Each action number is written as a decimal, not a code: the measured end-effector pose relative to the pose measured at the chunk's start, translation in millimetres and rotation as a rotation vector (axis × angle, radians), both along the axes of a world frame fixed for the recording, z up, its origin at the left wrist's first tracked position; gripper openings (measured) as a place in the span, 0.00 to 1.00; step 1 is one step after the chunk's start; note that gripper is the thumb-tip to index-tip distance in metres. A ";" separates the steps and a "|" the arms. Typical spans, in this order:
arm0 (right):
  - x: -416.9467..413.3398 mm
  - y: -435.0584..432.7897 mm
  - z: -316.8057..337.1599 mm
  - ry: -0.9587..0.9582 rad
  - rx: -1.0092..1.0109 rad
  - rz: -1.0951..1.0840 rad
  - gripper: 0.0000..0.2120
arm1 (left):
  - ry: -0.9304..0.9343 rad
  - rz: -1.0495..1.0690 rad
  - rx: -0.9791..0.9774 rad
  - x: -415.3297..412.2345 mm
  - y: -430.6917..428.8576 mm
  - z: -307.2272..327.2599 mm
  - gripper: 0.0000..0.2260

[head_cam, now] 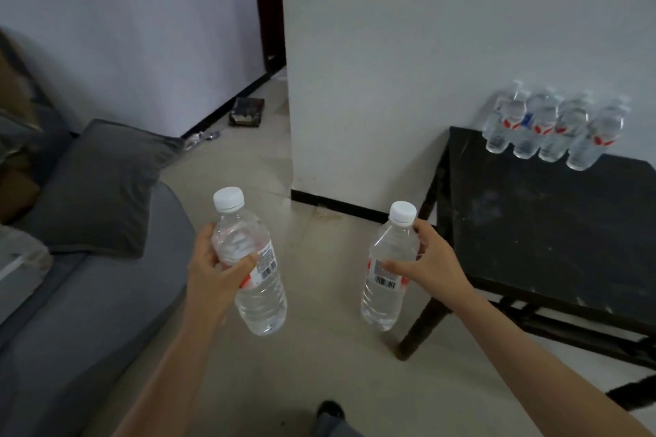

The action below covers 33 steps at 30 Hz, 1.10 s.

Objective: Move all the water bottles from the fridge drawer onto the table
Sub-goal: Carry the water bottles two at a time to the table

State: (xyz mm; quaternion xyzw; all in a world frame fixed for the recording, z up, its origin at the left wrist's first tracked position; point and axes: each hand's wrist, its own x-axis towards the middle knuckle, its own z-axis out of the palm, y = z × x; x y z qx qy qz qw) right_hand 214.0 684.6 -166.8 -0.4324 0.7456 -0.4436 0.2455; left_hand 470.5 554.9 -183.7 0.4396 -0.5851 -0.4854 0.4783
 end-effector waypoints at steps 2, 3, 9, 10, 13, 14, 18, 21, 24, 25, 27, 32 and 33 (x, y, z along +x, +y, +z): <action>-18.5 -27.8 -2.9 -0.001 0.016 -0.026 0.34 | 0.000 -0.020 0.004 -18.5 -24.8 1.8 0.21; -30.9 -45.1 -4.0 -0.007 0.012 -0.030 0.34 | -0.002 -0.024 0.001 -30.5 -41.1 3.6 0.22; -81.9 -115.1 -5.0 -0.002 0.006 -0.042 0.32 | 0.021 0.012 0.033 -87.2 -111.3 -1.6 0.22; -88.6 -123.8 -7.4 -0.002 0.015 -0.045 0.32 | 0.015 0.003 0.043 -95.4 -122.9 -4.1 0.21; -110.6 -152.2 -14.0 -0.018 0.051 -0.059 0.33 | 0.001 -0.056 0.060 -120.3 -165.5 -17.1 0.23; -117.1 -161.9 -15.3 -0.014 0.070 -0.067 0.33 | 0.009 -0.077 0.076 -130.1 -178.9 -19.9 0.23; -151.8 -216.2 -24.5 0.001 0.136 -0.140 0.34 | 0.009 -0.145 0.041 -183.5 -250.6 -28.4 0.21; -176.2 -253.9 -22.6 0.022 0.158 -0.225 0.34 | -0.029 -0.206 0.036 -218.2 -307.9 -32.4 0.23; -198.5 -289.2 -13.0 0.017 0.155 -0.351 0.32 | -0.036 -0.310 0.046 -257.2 -368.4 -25.1 0.31; -205.2 -296.7 -10.1 0.006 0.154 -0.393 0.31 | -0.042 -0.340 0.027 -269.5 -383.4 -21.0 0.32; -217.7 -306.8 -0.4 -0.022 0.140 -0.464 0.29 | -0.037 -0.384 -0.005 -297.4 -408.7 -11.6 0.28; -237.4 -302.1 -2.0 -0.081 0.182 -0.632 0.30 | -0.035 -0.534 0.006 -361.3 -445.1 -12.8 0.32; -240.3 -296.7 -4.2 -0.088 0.203 -0.661 0.30 | -0.036 -0.557 0.011 -372.6 -444.8 -15.1 0.35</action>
